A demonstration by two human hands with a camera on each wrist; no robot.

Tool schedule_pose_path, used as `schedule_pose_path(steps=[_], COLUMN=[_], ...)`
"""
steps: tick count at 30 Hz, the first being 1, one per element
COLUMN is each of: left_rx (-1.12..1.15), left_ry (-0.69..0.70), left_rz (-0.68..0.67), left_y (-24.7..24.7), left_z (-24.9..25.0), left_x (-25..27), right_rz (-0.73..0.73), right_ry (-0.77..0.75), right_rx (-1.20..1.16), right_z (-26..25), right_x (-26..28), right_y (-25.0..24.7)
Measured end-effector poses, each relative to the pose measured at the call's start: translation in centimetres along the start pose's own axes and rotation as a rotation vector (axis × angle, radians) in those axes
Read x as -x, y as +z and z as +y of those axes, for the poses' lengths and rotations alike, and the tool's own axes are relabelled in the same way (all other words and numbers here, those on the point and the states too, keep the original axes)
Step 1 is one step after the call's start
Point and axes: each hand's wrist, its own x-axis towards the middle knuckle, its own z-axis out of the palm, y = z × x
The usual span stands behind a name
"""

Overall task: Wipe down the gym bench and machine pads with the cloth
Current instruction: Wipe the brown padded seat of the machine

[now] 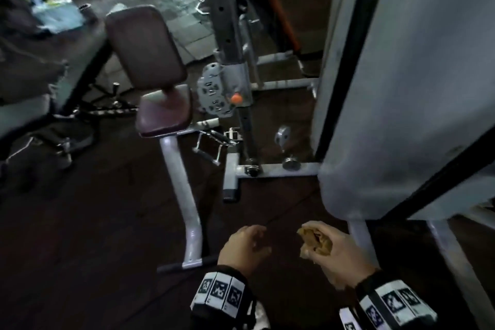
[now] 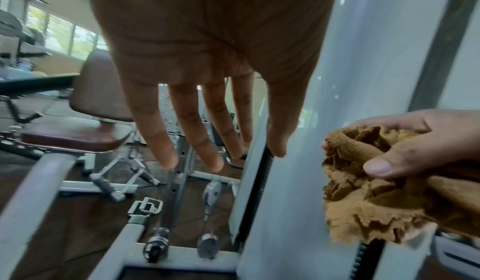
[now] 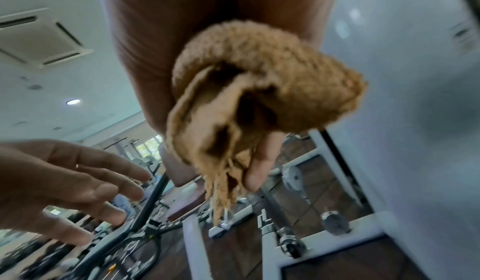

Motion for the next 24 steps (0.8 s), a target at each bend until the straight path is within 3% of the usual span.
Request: schedule_pose_path(steps=[12, 24], left_rx=[0.225, 0.388], left_ry=[-0.302, -0.559], left_rz=[0.258, 0.464], left_y=[-9.3, -13.9], left_z=[-14.7, -23.7], left_x=[6.1, 9.2], right_rz=[-0.309, -0.612], right_ry=[-0.276, -0.404], right_rx=[0.194, 0.24], right_z=[-10.9, -18.4], right_x=[-9.2, -16.3], right_y=[15.2, 26.3])
